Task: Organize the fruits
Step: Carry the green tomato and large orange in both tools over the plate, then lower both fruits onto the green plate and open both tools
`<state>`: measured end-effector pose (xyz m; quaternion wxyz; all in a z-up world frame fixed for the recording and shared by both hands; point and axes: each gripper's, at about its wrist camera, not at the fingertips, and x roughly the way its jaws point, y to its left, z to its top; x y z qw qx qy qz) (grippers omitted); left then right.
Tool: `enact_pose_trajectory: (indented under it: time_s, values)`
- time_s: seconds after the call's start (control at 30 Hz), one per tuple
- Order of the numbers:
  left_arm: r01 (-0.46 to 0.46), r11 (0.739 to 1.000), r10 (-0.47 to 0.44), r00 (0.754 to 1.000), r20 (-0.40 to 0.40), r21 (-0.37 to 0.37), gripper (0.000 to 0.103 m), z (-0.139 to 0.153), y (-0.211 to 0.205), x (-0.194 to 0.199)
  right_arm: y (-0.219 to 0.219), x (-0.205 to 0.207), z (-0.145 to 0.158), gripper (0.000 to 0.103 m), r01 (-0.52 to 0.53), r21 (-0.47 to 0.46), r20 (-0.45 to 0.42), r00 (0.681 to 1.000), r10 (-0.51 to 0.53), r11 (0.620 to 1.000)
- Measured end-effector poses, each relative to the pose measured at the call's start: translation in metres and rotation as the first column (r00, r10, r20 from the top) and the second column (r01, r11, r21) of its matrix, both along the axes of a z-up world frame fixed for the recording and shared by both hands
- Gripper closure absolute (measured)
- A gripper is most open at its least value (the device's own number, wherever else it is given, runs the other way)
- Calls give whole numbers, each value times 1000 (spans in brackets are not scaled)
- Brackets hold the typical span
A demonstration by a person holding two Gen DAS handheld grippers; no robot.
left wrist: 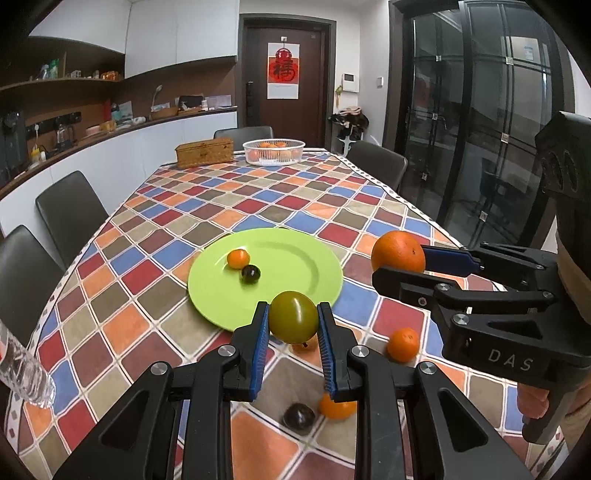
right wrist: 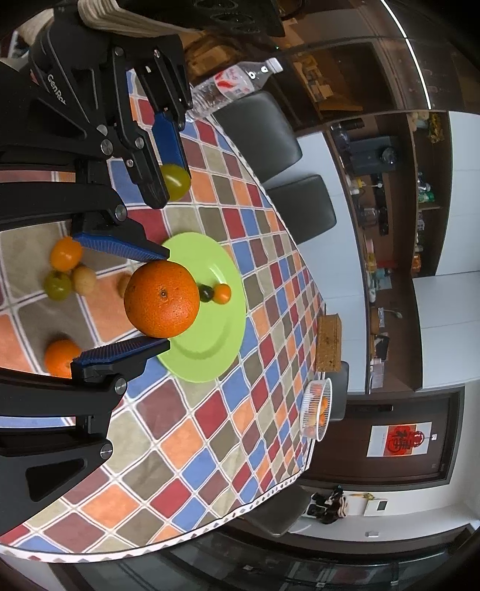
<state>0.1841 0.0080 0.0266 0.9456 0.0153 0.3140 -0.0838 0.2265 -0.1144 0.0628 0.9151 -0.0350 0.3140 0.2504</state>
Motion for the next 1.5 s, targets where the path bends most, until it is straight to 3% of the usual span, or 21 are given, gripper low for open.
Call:
enact_pose_trajectory:
  time_s: [0.37,0.87,1.37,1.5]
  values:
    - [-19,1000,19,1000,-16,13,78,-8,12,41,18,32,-10,61,-12,-36,-17,1000,12,999]
    - [-27,999,29,996,-88,24,78,-40,25,97,34,86,-39,61,-13,-71,-89,996,7,997]
    - [-29,999,32,991,-128,21,77,-57,30,127,41,116,-59,61,-14,-89,-144,990,1,996]
    - [-33,999,37,992,-121,29,68,-56,30,127,40,119,-61,61,-5,-83,-159,987,-8,996]
